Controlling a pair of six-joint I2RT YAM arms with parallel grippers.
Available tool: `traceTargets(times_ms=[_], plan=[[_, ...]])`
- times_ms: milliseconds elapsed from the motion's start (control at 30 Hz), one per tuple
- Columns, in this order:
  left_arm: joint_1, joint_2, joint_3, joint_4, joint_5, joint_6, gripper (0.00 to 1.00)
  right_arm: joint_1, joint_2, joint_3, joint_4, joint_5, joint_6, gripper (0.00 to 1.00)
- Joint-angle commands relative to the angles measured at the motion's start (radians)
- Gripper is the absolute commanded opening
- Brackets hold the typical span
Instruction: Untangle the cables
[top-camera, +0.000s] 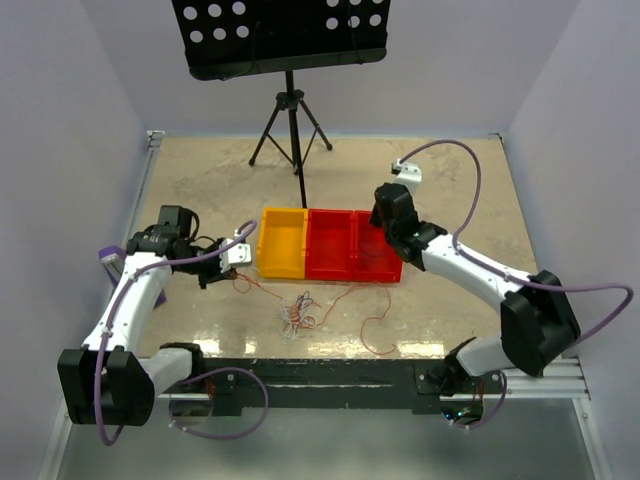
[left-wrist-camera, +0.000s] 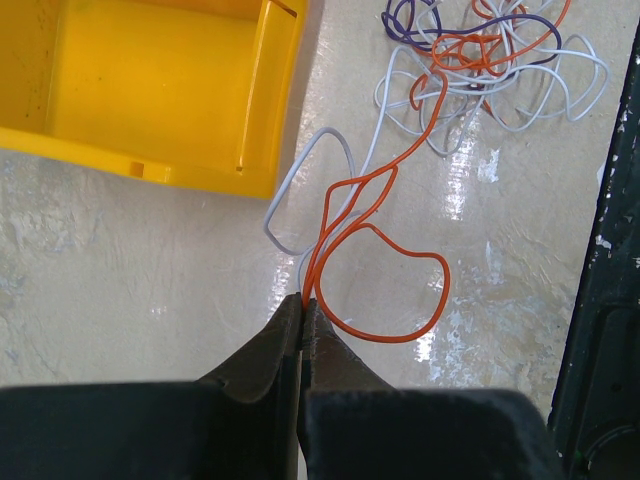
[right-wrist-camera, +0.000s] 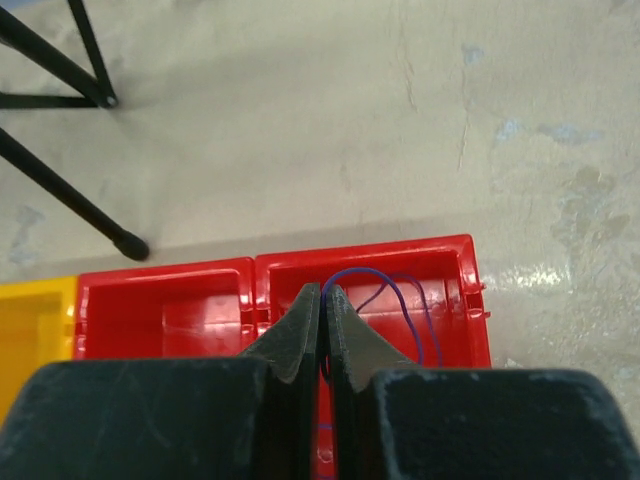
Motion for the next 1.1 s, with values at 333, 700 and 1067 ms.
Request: traceTargets(times_ms=[333, 700, 1067], plan=[[0.007, -0.007, 0.015, 0.006, 0.041, -0.004, 0.01, -0.004, 0.128, -0.018, -0.006, -0.061, 0.104, 0.32], [0.006, -0.007, 0.017, 0.023, 0.066, -0.034, 0.01, 0.076, -0.185, -0.075, -0.140, -0.092, 0.142, 0.84], [0.007, -0.002, 0.009, 0.037, 0.047, -0.043, 0.01, 0.222, -0.397, -0.306, -0.364, -0.083, 0.507, 0.81]])
